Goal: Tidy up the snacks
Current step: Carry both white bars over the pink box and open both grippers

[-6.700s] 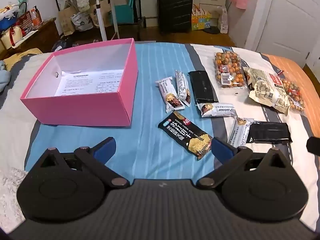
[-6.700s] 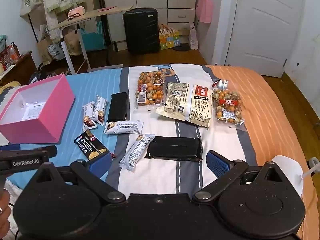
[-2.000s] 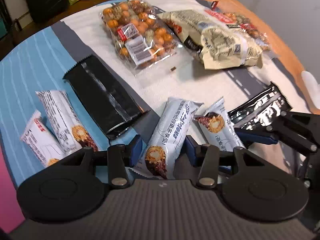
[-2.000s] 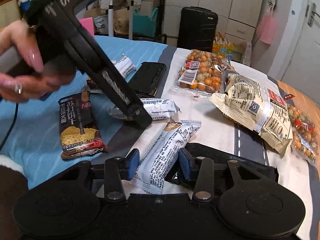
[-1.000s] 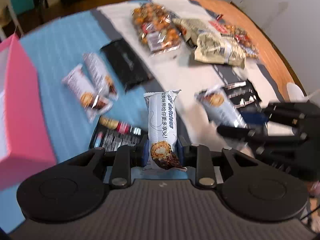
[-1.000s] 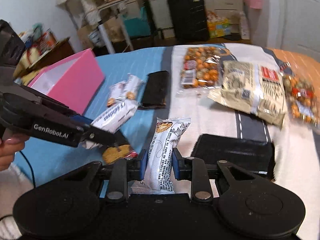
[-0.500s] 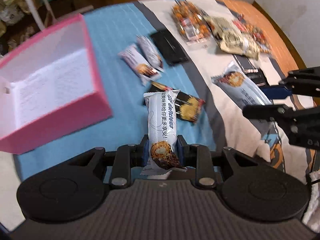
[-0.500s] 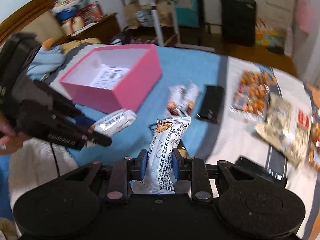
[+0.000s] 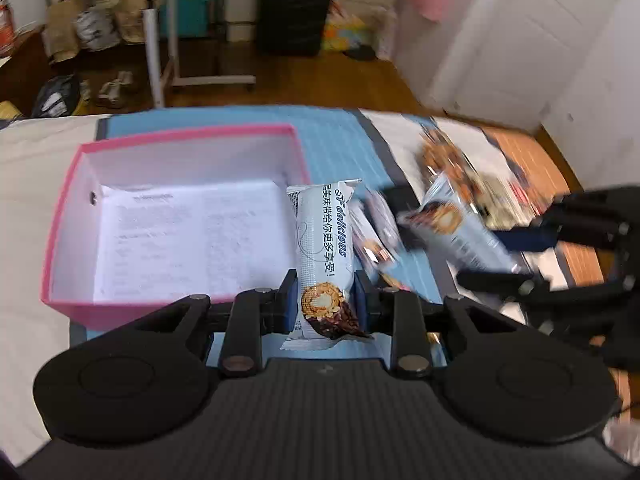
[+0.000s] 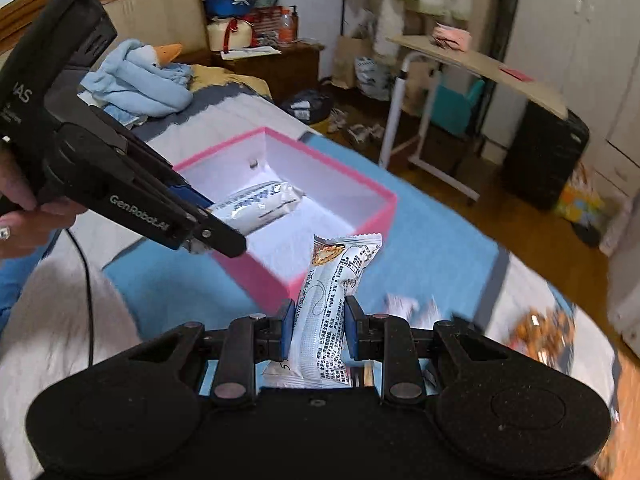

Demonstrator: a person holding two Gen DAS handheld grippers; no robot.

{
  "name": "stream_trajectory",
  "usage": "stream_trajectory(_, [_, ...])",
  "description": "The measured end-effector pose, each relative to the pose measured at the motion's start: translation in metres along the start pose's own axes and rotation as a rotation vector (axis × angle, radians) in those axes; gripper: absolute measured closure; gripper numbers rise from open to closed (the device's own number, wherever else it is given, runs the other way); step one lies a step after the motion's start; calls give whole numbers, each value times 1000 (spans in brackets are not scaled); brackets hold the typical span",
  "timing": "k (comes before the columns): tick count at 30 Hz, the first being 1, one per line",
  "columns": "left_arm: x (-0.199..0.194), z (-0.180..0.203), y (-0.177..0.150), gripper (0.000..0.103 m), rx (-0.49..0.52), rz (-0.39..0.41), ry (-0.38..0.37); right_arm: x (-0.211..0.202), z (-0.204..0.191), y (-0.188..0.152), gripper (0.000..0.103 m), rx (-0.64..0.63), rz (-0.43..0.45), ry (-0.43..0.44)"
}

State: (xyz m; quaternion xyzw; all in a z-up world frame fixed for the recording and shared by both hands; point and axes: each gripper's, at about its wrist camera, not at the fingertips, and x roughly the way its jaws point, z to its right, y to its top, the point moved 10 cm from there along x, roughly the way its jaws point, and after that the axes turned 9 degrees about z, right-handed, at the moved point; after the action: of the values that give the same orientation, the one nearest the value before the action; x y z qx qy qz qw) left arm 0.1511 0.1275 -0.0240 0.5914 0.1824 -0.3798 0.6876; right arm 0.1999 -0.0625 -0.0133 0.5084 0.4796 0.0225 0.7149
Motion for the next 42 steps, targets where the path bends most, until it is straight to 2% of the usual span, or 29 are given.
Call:
stream_trajectory(4, [29,-32,21,76,-73,18,43,48,6,20,73,51,13,23])
stream_trajectory(9, [74,-65,31,76,-189,-7,49,101,11,39,73,-12,29,10])
stream_trajectory(11, [90,-79,32,76,-219,-18,77,122,15,42,73,-23,17,9])
stream_trajectory(15, [115,-104,30,76,-281,-18,119,154,20,40,73,-29,-29,31])
stream_trajectory(19, [137,-115,15,76,-271,-31,149,184,17,32,73,-98,-78,27])
stream_trajectory(25, [155,-129,6,76,-331,-7,127,216,15,18,73,-211,-120,12])
stream_trajectory(29, [168,-133,2,75,-343,-18,149,234,15,13,73,-249,-131,-10])
stream_trajectory(31, [172,-135,2,71,-343,-7,170,239,16,10,73,-284,-141,-25])
stream_trajectory(34, [171,-135,5,55,-341,21,190,235,15,11,56,-316,-119,-41])
stream_trajectory(36, [166,-131,7,53,-317,14,178,222,15,14,54,-313,-78,-52])
stream_trajectory(42, [131,-108,12,44,-204,44,145,141,33,29,53,-95,80,-40])
